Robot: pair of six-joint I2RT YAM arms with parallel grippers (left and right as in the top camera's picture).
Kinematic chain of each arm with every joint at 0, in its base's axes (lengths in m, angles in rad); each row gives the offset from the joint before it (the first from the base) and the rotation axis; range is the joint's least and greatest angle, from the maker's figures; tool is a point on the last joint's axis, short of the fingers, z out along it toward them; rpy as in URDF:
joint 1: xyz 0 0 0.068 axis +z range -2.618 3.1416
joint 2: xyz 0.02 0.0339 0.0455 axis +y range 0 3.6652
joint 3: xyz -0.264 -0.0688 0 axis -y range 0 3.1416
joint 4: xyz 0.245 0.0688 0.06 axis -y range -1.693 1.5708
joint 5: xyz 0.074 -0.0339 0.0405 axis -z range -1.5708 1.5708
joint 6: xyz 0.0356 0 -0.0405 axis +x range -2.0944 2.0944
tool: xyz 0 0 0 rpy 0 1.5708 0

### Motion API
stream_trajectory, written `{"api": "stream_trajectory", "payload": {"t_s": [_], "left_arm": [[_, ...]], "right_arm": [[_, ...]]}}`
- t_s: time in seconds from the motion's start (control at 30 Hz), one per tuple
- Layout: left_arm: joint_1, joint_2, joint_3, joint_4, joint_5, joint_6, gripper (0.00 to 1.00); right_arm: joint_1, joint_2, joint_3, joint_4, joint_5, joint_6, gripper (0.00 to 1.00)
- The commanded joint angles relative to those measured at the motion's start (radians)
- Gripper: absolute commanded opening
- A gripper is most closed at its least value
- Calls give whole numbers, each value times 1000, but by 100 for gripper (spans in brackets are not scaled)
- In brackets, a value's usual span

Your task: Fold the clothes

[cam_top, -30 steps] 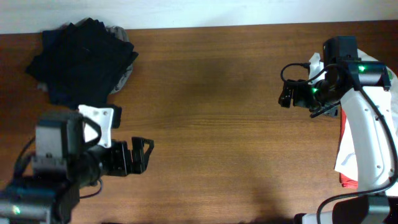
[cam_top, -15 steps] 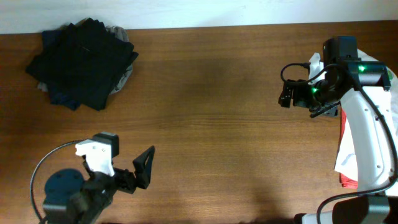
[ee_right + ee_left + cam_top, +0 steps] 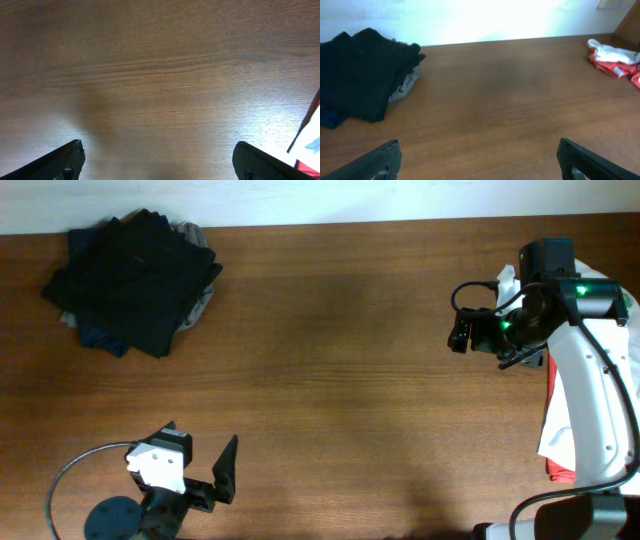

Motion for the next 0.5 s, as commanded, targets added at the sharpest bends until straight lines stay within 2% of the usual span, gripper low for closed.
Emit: {"api": "stream_trajectory", "payload": {"t_s": [0.0, 0.1, 0.27, 0.47], "left_arm": [[23, -26, -67, 43, -32, 26, 99], [43, -39, -143, 150, -33, 27, 100], [45, -100, -256, 263, -28, 115, 99], [45, -206, -402, 463, -29, 117, 99]], "right_arm": [[-4, 0, 9, -1, 9, 8, 98], [-4, 0, 9, -1, 9, 8, 98], [-4, 0, 9, -1, 9, 8, 98], [-4, 0, 9, -1, 9, 8, 98]]}}
